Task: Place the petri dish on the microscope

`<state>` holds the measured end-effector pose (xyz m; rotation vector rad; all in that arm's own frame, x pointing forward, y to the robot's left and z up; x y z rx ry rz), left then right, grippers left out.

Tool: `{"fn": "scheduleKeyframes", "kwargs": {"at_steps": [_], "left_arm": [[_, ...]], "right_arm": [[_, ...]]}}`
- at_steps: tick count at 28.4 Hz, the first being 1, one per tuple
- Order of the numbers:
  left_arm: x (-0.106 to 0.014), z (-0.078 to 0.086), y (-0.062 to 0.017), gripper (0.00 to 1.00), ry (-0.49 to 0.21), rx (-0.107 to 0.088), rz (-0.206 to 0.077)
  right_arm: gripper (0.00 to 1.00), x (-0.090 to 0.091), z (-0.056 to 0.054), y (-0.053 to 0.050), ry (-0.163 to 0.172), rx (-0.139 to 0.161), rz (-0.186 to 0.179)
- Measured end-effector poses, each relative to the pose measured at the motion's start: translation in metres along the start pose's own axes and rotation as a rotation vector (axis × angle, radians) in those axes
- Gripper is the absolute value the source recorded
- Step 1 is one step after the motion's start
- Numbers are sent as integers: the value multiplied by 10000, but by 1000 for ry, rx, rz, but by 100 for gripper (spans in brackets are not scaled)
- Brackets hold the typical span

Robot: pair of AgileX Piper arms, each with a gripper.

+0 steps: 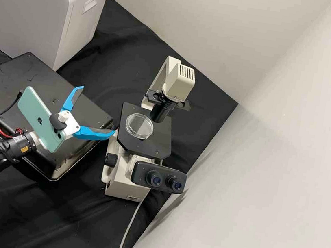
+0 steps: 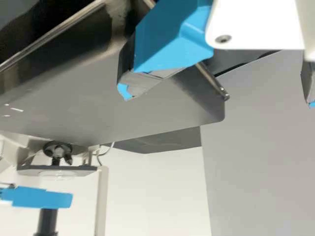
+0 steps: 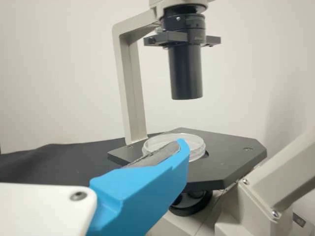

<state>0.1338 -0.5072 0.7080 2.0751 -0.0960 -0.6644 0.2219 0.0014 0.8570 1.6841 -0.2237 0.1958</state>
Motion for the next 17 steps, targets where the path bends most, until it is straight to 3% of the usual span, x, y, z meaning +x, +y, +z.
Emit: {"fn": "scheduleKeyframes", "kwargs": {"at_steps": [7, 9, 11, 14, 17], "left_arm": [[-31, 25, -10, 100, 32, 60, -2], [-43, 33, 2, 100, 36, 64, 4], [-59, 41, 11, 100, 46, 84, 8], [-72, 32, 26, 100, 64, 77, 16], [-90, 34, 74, 100, 60, 61, 40]], "right_arm": [[100, 3, -2, 2, 1, 91, 1], [100, 3, -2, 2, 1, 93, 1], [100, 3, -2, 2, 1, 105, 1], [100, 3, -2, 2, 1, 110, 1], [100, 3, -2, 2, 1, 112, 1]]}}
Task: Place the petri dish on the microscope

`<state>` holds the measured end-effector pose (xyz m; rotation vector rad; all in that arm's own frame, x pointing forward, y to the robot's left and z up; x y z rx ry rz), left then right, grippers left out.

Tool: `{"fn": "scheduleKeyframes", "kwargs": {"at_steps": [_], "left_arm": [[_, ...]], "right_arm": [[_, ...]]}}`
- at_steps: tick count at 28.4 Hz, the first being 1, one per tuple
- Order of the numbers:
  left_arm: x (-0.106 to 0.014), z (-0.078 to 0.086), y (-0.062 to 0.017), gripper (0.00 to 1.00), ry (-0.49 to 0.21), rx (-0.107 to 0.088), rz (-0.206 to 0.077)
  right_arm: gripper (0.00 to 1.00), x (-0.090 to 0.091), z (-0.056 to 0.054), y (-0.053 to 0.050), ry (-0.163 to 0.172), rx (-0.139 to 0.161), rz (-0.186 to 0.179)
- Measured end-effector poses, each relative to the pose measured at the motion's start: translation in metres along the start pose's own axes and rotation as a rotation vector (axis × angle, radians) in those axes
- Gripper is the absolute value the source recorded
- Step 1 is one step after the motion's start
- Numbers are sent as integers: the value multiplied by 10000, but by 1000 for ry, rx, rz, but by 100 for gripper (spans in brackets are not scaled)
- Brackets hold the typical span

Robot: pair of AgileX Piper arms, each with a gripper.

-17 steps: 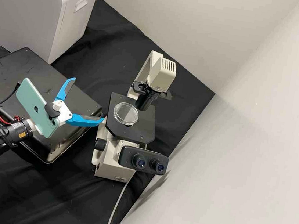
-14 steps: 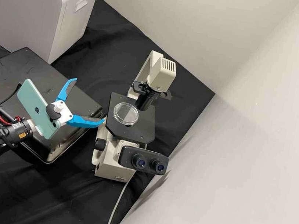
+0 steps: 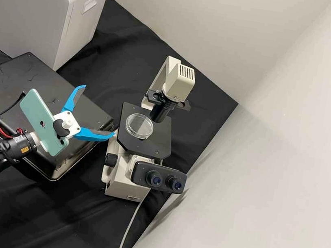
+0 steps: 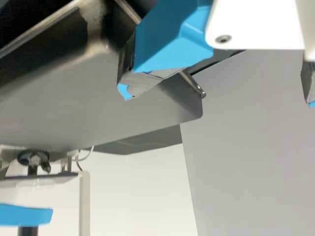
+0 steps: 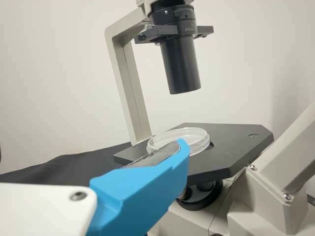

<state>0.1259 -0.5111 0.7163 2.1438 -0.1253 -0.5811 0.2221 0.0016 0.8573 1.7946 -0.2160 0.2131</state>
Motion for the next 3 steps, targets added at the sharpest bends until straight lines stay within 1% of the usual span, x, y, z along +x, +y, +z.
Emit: {"fn": "scheduleKeyframes", "kwargs": {"at_steps": [2, 3], "left_arm": [[-12, -8, 51, 100, -6, -31, 27], [-20, -18, 84, 100, -6, -59, 44]], "right_arm": [[100, 0, 0, 0, 0, 3, 0], [100, 0, 0, 0, 0, 2, 0]]}}
